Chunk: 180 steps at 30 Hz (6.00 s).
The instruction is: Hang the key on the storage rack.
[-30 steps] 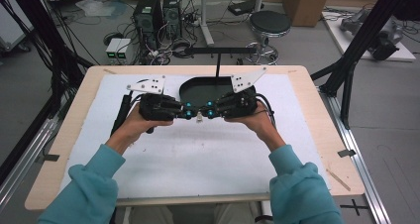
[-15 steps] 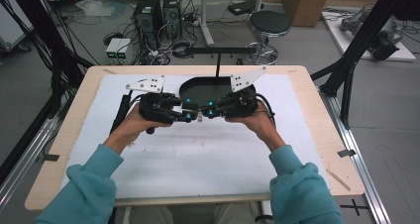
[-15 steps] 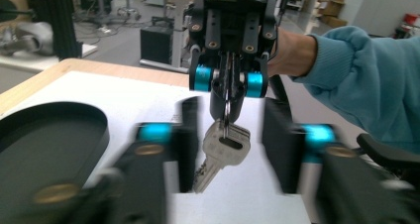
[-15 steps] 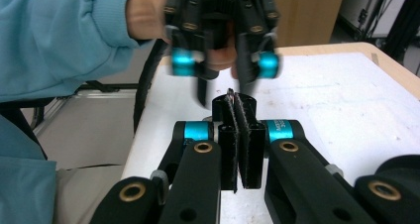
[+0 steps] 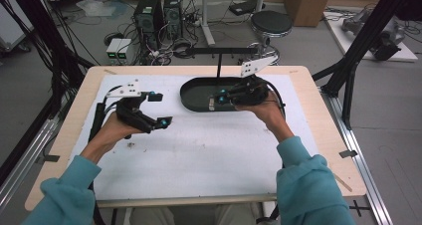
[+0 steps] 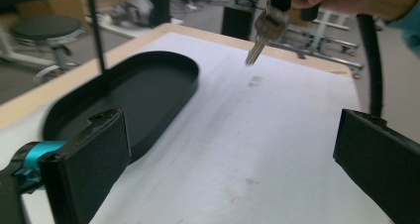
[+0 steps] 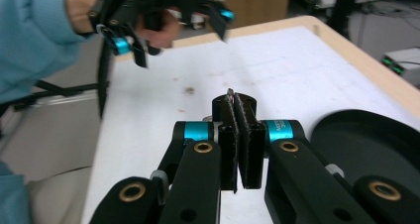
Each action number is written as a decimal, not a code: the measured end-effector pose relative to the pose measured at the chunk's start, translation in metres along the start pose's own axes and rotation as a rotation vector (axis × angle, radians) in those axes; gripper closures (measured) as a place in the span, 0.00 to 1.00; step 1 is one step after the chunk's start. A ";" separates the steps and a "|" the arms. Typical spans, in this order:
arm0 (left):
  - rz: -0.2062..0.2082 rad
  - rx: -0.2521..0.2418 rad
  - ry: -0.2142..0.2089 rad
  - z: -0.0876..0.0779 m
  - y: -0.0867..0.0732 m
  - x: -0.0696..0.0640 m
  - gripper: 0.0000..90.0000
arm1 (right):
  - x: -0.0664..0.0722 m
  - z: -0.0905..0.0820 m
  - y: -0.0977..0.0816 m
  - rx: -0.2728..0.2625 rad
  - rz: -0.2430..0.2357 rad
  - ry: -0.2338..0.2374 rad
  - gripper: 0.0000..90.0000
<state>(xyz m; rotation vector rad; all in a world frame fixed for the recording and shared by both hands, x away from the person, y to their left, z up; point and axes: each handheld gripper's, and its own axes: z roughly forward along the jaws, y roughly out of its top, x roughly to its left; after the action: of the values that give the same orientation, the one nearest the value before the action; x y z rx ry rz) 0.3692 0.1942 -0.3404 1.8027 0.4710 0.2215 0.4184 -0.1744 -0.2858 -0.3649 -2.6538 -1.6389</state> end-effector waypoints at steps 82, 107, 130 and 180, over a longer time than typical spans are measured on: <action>-0.012 -0.301 0.511 -0.107 -0.160 -0.034 0.03 | -0.135 -0.017 0.038 0.270 0.154 -0.393 0.99; -0.016 -0.307 0.504 -0.108 -0.160 -0.034 0.03 | -0.143 -0.014 0.034 0.266 0.168 -0.423 0.99; -0.012 -0.303 0.503 -0.108 -0.160 -0.034 0.03 | -0.153 -0.015 0.034 0.245 0.142 -0.434 0.98; -0.021 -0.292 0.505 -0.107 -0.159 -0.033 0.03 | 0.025 -0.081 -0.152 -0.270 0.104 -0.488 0.01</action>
<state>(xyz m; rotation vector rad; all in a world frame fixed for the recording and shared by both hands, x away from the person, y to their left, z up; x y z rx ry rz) 0.2657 0.3088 -0.4593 1.4466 0.7681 0.7035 0.3547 -0.3061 -0.3798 -1.0080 -2.6452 -2.1037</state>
